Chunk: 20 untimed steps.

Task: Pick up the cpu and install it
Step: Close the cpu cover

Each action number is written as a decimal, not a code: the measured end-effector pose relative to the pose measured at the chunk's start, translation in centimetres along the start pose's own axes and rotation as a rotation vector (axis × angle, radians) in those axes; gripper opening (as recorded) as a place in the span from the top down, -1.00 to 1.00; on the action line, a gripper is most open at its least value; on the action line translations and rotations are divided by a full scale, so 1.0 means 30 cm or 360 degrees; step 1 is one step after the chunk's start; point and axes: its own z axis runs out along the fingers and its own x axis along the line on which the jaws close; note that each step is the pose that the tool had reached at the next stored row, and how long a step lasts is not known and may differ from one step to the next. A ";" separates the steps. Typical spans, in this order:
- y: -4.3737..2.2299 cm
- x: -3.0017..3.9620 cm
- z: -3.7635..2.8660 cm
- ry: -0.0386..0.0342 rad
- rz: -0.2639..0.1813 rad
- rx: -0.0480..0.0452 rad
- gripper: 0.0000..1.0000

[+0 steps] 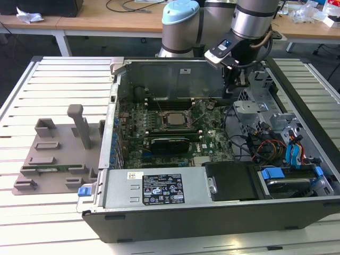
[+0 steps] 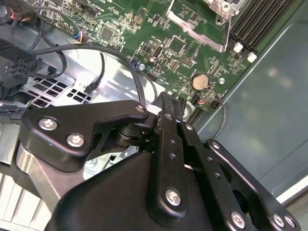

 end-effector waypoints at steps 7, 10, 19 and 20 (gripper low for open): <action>-0.004 0.001 0.039 0.0000 0.0000 0.0000 0.79; -0.005 0.001 0.059 0.0000 0.0000 0.0000 0.79; -0.007 0.002 0.108 0.0000 0.0000 0.0000 0.79; -0.007 0.002 0.113 0.0000 0.0000 0.0000 0.79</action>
